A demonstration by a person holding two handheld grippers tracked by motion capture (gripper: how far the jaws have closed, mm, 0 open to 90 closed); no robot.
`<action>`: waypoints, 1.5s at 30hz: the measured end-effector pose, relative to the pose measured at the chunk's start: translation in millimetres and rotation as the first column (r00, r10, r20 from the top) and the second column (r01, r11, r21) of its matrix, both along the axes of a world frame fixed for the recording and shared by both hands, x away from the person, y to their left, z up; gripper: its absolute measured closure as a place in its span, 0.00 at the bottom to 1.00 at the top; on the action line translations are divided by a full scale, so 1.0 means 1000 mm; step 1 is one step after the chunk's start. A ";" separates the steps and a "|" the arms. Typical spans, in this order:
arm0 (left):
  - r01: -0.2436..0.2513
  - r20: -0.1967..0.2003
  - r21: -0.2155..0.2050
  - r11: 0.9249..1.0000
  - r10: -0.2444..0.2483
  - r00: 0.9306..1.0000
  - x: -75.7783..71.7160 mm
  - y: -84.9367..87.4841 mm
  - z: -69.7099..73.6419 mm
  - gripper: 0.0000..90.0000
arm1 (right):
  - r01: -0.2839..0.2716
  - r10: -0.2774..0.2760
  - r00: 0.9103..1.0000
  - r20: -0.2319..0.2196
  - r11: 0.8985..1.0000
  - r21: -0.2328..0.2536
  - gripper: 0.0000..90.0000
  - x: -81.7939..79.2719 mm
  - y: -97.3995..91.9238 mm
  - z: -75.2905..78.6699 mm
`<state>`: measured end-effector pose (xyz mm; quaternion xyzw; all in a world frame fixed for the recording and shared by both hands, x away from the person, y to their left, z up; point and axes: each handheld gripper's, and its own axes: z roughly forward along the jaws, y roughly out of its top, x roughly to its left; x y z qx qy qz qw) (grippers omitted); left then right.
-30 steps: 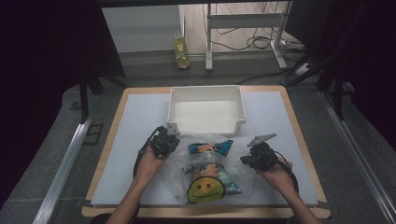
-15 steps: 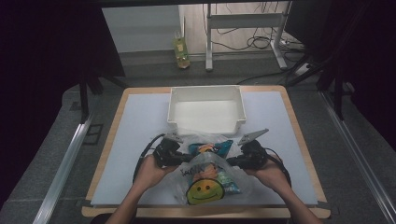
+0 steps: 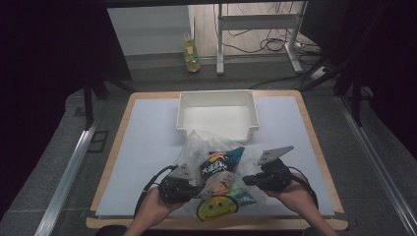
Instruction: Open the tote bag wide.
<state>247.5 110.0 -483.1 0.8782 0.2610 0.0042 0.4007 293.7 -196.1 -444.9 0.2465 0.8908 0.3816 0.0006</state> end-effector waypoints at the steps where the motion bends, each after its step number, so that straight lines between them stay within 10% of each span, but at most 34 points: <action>1: 0.000 0.000 0.000 1.000 0.000 1.000 0.000 0.000 0.000 0.98 | -0.001 0.001 1.000 0.005 1.000 0.011 0.99 0.001 0.002 0.004; 8: 0.037 0.077 0.029 0.999 -0.039 0.996 -0.016 -0.016 0.006 0.98 | -0.063 0.063 0.998 0.006 0.994 0.086 0.98 0.016 0.047 0.021; 16: 0.066 0.099 0.049 0.997 -0.071 0.993 -0.027 -0.017 0.006 0.98 | -0.165 0.166 0.984 -0.062 0.986 0.015 0.98 0.011 0.077 0.011; 26: 0.071 0.077 0.084 0.994 -0.077 0.994 -0.039 -0.014 -0.005 0.98 | -0.167 0.159 0.983 -0.092 0.982 -0.086 0.99 -0.017 0.043 -0.006; 34: 0.070 0.072 0.149 0.986 -0.081 0.994 -0.050 -0.009 -0.016 0.98 | -0.134 0.130 0.991 -0.034 0.977 -0.166 0.99 -0.046 0.018 -0.017; 45: 0.076 0.049 0.158 0.985 -0.084 0.995 -0.069 -0.005 -0.027 0.97 | -0.083 0.080 0.997 -0.019 0.978 -0.190 0.99 -0.068 -0.007 -0.030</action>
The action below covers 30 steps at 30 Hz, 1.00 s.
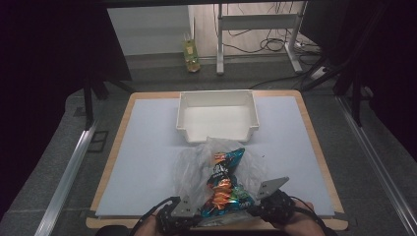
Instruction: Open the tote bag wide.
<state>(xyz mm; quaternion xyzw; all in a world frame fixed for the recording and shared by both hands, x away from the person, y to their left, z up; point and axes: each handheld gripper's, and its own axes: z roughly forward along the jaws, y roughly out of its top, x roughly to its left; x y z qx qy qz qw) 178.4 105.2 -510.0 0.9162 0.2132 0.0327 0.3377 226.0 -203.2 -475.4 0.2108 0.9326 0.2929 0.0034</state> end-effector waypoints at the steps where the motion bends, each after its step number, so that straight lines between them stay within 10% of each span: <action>1: -0.004 -0.005 -0.013 1.000 0.004 1.000 -0.004 0.000 -0.001 0.97 | 0.015 -0.015 1.000 -0.007 1.000 0.006 0.99 -0.002 -0.005 -0.003; 9: -0.041 0.013 0.087 0.995 0.040 0.999 0.002 0.004 -0.016 0.99 | 0.098 -0.098 0.995 -0.033 0.995 0.000 0.99 0.011 -0.022 -0.023; 15: -0.101 0.011 0.084 0.991 0.101 0.995 0.013 0.009 -0.018 0.99 | 0.149 -0.149 0.988 -0.032 0.989 0.019 0.99 0.022 -0.025 -0.028; 30: -0.318 0.015 0.077 0.945 0.317 0.948 0.077 0.043 -0.017 0.99 | 0.260 -0.258 0.965 -0.036 0.963 0.075 0.99 0.064 -0.037 -0.039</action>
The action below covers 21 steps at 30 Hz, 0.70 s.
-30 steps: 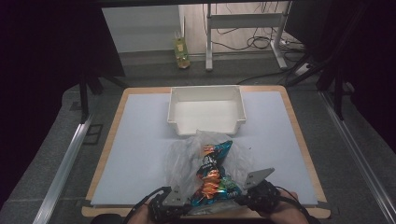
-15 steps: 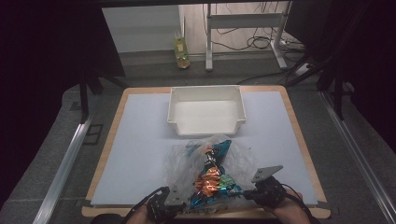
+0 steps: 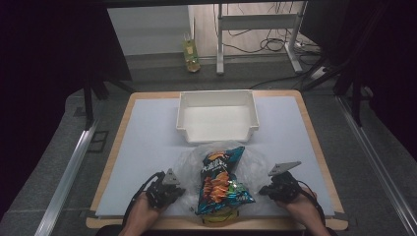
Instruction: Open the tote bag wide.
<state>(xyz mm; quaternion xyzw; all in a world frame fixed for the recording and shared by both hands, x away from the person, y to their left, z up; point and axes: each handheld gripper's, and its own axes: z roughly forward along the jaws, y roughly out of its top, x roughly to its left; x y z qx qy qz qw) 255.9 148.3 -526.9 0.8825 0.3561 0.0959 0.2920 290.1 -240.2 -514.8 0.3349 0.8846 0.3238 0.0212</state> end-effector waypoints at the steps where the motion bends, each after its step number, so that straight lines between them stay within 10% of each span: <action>1: -0.019 -0.006 -0.007 1.000 0.019 1.000 0.007 0.002 0.000 0.99 | 0.010 -0.010 1.000 -0.002 1.000 0.005 0.99 0.003 -0.002 0.000; 9: -0.130 -0.033 -0.029 0.991 0.129 0.991 0.030 0.020 0.000 0.99 | 0.094 -0.094 0.996 0.004 0.995 0.016 0.99 0.013 -0.023 0.000; 21: -0.029 0.024 -0.185 0.982 0.034 0.999 0.008 0.026 0.048 0.97 | 0.032 -0.035 0.998 0.044 0.997 0.071 0.96 0.003 -0.012 0.034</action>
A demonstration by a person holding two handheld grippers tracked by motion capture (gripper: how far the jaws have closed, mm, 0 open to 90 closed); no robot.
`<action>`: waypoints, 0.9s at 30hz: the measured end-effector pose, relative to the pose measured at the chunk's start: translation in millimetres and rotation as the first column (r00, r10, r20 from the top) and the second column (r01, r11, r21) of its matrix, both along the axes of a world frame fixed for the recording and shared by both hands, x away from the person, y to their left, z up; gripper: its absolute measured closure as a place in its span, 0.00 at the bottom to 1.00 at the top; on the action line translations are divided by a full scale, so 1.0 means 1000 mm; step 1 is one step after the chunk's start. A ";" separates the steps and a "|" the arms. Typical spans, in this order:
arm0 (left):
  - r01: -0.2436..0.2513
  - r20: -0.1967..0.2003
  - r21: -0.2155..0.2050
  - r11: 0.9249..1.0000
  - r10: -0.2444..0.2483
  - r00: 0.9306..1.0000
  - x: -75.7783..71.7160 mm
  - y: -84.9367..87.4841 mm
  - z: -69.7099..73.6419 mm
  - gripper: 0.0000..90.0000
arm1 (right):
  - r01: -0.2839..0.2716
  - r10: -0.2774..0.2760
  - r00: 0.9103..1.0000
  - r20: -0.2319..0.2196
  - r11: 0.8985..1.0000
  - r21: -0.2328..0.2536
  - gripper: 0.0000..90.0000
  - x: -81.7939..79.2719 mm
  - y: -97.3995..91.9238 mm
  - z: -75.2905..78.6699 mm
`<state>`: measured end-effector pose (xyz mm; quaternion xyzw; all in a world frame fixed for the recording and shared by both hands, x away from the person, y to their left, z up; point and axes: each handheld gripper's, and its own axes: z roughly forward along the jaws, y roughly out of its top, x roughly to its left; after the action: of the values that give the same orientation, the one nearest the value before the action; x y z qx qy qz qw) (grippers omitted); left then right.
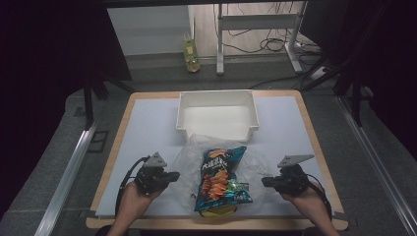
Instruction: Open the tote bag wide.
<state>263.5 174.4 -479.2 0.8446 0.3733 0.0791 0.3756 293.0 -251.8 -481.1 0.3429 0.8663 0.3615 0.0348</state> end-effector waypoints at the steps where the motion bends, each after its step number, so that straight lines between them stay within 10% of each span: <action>1: 0.012 0.015 -0.011 1.000 -0.011 1.000 -0.001 -0.001 0.008 0.97 | -0.012 0.012 1.000 0.012 1.000 0.001 0.96 0.000 0.002 0.005; 9: 0.093 0.047 -0.041 0.995 -0.091 0.995 0.023 -0.035 0.040 0.96 | -0.042 0.041 0.998 0.045 0.999 0.012 0.96 0.010 0.015 0.028; 17: 0.002 -0.020 0.160 0.987 0.001 1.000 0.088 -0.070 -0.008 0.98 | -0.015 0.013 0.999 0.053 0.999 0.029 0.96 0.038 0.027 0.026; 27: -0.140 0.049 0.269 0.953 0.131 0.990 0.124 -0.063 -0.038 0.99 | 0.031 -0.033 0.999 -0.024 0.997 -0.071 0.96 0.069 0.038 -0.027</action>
<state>387.2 111.5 -516.9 0.8592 0.4103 0.1680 0.2556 362.3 -214.0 -508.3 0.3597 0.8734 0.3256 0.0418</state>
